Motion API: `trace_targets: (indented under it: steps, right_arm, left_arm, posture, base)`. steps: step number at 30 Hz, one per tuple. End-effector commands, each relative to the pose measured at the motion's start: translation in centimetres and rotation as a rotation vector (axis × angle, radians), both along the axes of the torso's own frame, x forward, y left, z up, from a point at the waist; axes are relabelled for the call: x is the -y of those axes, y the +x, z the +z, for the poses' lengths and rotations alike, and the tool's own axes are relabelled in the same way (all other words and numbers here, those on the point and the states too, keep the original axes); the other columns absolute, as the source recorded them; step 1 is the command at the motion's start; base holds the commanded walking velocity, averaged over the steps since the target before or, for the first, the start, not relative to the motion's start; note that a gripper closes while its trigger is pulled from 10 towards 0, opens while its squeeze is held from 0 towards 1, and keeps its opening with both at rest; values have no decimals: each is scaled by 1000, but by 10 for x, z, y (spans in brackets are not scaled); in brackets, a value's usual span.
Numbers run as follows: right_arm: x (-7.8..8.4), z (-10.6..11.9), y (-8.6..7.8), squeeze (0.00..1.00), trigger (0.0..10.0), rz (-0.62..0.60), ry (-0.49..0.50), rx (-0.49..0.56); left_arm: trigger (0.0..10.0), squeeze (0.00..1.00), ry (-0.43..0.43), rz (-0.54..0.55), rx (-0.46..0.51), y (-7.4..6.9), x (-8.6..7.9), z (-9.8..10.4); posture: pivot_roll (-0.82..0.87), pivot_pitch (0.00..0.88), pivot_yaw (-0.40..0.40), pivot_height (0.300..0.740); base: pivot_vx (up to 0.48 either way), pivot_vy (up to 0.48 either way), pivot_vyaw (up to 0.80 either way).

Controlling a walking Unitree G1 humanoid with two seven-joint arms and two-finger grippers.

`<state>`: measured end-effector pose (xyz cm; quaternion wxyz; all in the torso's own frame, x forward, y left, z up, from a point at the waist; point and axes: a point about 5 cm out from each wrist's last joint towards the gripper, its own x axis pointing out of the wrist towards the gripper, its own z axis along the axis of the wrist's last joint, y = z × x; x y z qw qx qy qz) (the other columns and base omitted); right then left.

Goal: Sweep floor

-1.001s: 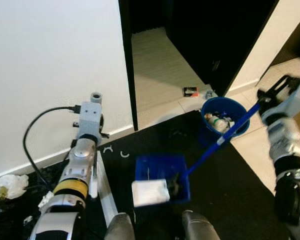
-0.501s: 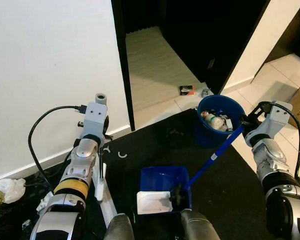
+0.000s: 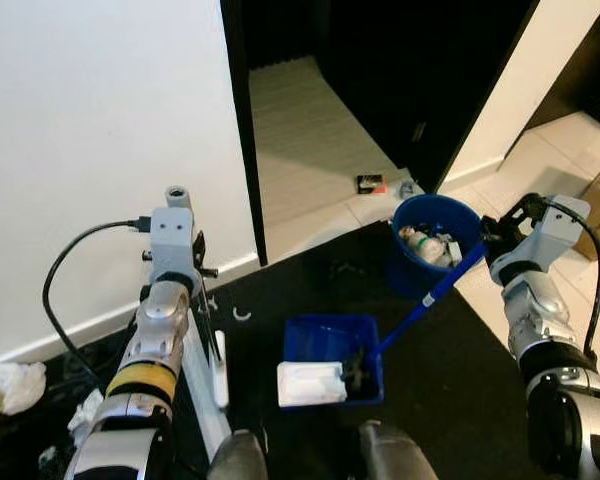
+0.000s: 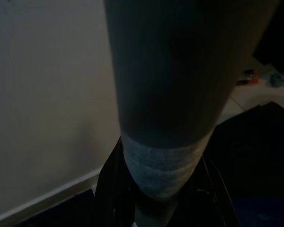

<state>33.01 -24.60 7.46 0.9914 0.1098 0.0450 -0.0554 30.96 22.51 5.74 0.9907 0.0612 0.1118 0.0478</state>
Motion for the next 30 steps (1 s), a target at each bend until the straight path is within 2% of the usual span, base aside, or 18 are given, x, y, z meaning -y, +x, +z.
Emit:
trace_targets:
  steps: [1, 15, 26, 30]
  right_arm:
    - [1, 11, 5, 0, 10000, -11, 5, 53]
    - [-10, 10, 8, 0, 10000, 42, 1, 49]
    - [-11, 8, 7, 0, 10000, 60, 11, 43]
    - [-16, 5, 6, 0, 10000, 109, -1, 31]
  left_arm:
    - [10000, 0, -8, -5, 31, 2, 6, 5]
    - [10000, 0, -26, 43, 33, -4, 2, 2]
    - [10000, 0, -42, 98, 31, -14, -4, -2]
    - [10000, 0, -19, 111, 14, -19, -7, -4]
  posture:
    - [44, 46, -57, 740]
    - [51, 58, -61, 740]
    - [53, 69, -67, 740]
    - [53, 72, -67, 740]
  base:
    - [480, 0, 0]
    - [475, 0, 0]
    - [0, 0, 0]
    - [0, 0, 0]
